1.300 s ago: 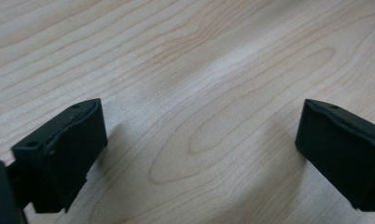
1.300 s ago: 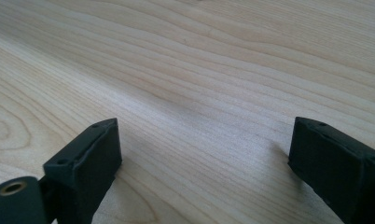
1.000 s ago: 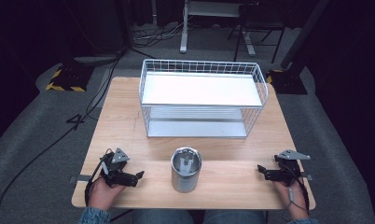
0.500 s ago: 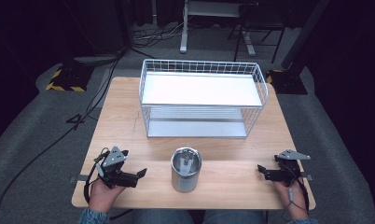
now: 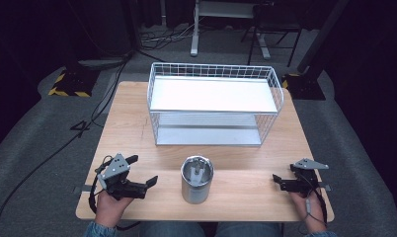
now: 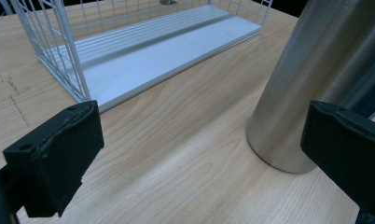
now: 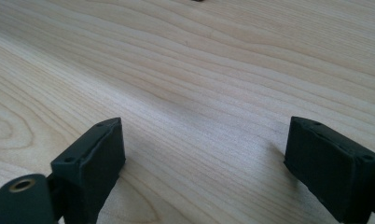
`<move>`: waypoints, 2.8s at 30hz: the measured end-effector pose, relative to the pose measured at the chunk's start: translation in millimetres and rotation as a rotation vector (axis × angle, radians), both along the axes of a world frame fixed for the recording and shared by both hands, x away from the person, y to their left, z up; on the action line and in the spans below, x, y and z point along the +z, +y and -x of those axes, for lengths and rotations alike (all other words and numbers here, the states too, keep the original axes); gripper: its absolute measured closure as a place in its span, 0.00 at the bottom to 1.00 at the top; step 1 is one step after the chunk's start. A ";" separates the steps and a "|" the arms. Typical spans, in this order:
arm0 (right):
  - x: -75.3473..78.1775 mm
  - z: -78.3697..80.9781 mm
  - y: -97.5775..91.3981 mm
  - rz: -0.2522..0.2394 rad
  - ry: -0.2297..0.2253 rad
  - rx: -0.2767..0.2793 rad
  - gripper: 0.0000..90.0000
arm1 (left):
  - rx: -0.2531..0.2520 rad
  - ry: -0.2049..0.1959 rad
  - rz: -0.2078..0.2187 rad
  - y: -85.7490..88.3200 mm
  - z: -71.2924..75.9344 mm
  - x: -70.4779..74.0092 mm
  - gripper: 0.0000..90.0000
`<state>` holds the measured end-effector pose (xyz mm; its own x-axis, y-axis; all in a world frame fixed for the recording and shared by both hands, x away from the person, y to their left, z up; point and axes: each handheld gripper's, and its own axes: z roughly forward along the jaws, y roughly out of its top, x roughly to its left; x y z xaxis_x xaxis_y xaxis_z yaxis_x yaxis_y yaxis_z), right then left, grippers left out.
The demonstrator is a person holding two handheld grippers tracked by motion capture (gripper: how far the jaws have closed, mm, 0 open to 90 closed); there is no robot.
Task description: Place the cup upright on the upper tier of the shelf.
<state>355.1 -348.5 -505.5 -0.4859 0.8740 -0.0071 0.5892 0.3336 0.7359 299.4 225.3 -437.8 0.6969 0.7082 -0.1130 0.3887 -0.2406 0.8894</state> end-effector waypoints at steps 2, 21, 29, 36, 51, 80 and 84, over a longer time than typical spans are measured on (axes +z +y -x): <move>0.0 0.0 0.0 0.000 0.000 0.000 0.14 | -0.005 -0.007 0.003 -1.0 0.6 1.9 0.00; 0.0 0.0 -0.1 -0.001 0.000 0.001 0.14 | -0.162 -0.082 0.020 -40.0 23.7 32.6 0.00; 0.0 0.0 -0.1 -0.001 0.000 0.001 0.14 | -0.223 -0.089 0.049 -60.1 27.7 32.8 0.00; 0.0 0.0 -0.1 -0.001 0.000 0.002 0.14 | -0.217 -0.076 0.046 -74.7 26.4 26.7 0.00; 0.1 0.3 0.0 -0.001 -0.003 0.009 0.15 | -0.209 -0.047 0.009 -106.1 16.3 14.5 0.00; 0.1 0.6 0.1 -0.002 -0.006 0.013 0.16 | -0.163 -0.052 0.029 -145.4 -3.6 -2.1 0.00; 0.1 0.7 0.2 -0.002 -0.007 0.014 0.17 | -0.169 -0.059 0.031 -144.0 -3.7 -5.1 0.01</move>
<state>354.4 -348.3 -505.3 -0.4978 0.8672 -0.0090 0.5793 0.3402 0.7407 303.2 81.3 -442.9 0.8117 0.5773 -0.0882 0.2917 -0.2699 0.9176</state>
